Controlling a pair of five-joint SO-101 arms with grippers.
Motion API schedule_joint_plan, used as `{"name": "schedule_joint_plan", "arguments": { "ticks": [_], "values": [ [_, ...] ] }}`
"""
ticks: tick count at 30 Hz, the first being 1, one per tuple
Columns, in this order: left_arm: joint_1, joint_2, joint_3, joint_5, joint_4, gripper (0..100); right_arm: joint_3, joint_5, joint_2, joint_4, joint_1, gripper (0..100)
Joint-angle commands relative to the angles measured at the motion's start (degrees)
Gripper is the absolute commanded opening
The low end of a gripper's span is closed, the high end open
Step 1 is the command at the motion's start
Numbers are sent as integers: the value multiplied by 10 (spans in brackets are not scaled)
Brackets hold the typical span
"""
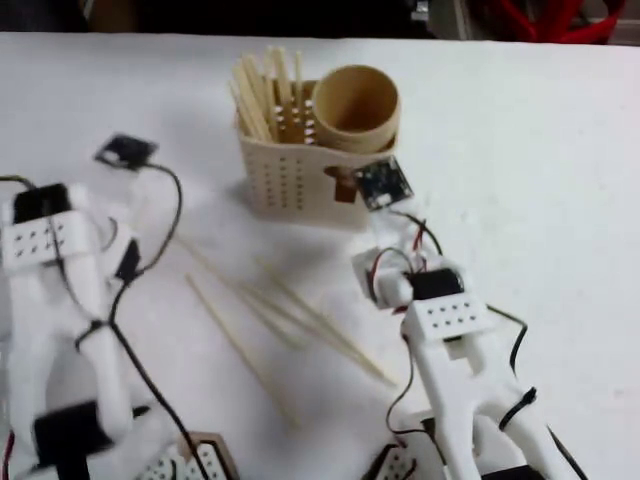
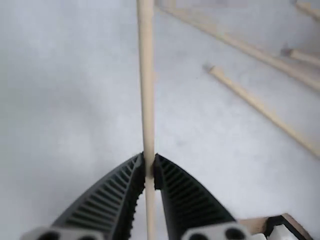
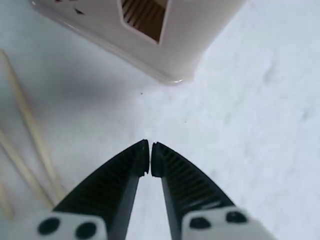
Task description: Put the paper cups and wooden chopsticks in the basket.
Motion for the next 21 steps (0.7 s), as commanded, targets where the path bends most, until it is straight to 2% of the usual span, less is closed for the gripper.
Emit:
{"name": "schedule_joint_plan", "arguments": {
  "ticks": [1, 5, 13, 17, 21],
  "values": [
    [-1, -80, -75, 26, 25, 20, -4, -1, -19, -7, 5, 21],
    [28, -104, -142, 81, 25, 20, -4, -1, -19, -7, 5, 21],
    [181, -109, -325, 257, 1, 22, -4, 0, -19, -7, 5, 20],
    [252, -106, -411, 326, -69, 22, -4, 0, -19, -7, 5, 20],
    [305, -106, -416, 365, -185, 22, -4, 0, -19, -7, 5, 20]
  ]
}}
